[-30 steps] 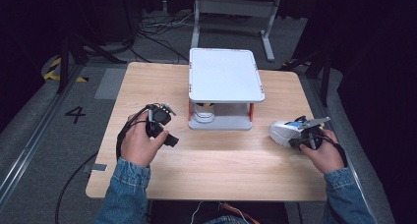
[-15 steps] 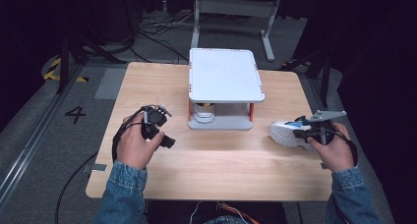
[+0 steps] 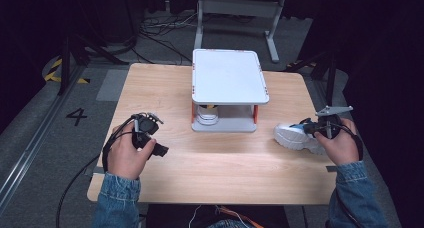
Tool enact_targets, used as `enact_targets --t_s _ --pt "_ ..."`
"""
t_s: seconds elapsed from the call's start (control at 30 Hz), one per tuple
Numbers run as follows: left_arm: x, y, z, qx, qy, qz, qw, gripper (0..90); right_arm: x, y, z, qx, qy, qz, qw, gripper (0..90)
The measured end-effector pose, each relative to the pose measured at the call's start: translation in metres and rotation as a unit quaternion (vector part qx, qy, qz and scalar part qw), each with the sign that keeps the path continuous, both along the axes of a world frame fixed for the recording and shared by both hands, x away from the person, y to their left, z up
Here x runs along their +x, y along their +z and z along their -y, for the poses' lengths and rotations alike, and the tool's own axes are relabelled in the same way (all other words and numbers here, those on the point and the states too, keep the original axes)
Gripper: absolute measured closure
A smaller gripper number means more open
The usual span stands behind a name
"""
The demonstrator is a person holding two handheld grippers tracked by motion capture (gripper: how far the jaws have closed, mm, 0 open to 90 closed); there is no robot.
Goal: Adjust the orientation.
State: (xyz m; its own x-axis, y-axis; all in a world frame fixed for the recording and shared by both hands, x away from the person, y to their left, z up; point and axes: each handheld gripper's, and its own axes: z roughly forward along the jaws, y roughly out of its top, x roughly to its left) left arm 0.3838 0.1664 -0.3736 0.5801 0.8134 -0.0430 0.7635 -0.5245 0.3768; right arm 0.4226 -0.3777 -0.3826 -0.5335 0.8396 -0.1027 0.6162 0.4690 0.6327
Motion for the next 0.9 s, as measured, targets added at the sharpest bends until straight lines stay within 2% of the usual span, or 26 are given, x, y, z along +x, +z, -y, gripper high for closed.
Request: enact_targets --t_s 0.17,0.27,0.4,0.5,0.57,0.6,0.67,0.73,0.83,0.9 --pt "0.007 0.0 0.011 0.001 -0.017 -0.004 0.9998 17.3 -0.014 0.005 -0.001 0.003 0.011 -0.025 0.9996 90.0" --pt "0.012 -0.001 0.019 -0.001 -0.026 -0.005 0.9996 17.4 -0.025 0.008 -0.005 -0.003 0.022 -0.055 0.9982 90.0" --pt "0.018 0.0 0.027 -0.003 -0.038 -0.005 0.9993 17.4 -0.035 0.005 -0.011 -0.013 0.038 -0.113 0.9927 90.0" --pt "0.021 0.002 0.031 -0.005 -0.043 0.0 0.999 17.5 -0.038 0.002 -0.012 -0.003 0.041 -0.131 0.9906 90.0" --pt "0.022 0.001 0.033 -0.007 -0.046 -0.001 0.9989 17.5 -0.04 -0.001 -0.012 0.004 0.043 -0.149 0.9879 90.0" --pt "0.023 0.001 0.033 -0.006 -0.047 -0.001 0.9989 17.5 -0.04 -0.002 -0.013 0.0 0.049 -0.159 0.9861 90.0" --pt "0.023 0.001 0.034 -0.007 -0.046 -0.002 0.9989 17.5 -0.04 -0.002 -0.015 -0.002 0.049 -0.159 0.9861 90.0" --pt "0.022 0.001 0.034 -0.005 -0.049 -0.002 0.9988 17.6 -0.039 -0.003 -0.02 -0.003 0.054 -0.146 0.9878 90.0" --pt "0.018 0.003 0.032 -0.01 -0.049 0.006 0.9987 17.9 -0.034 -0.01 -0.035 -0.003 0.077 -0.157 0.9846 90.0" --pt "0.016 0.004 0.029 -0.012 -0.044 0.009 0.9989 17.9 -0.032 -0.013 -0.039 -0.007 0.081 -0.156 0.9843 90.0"
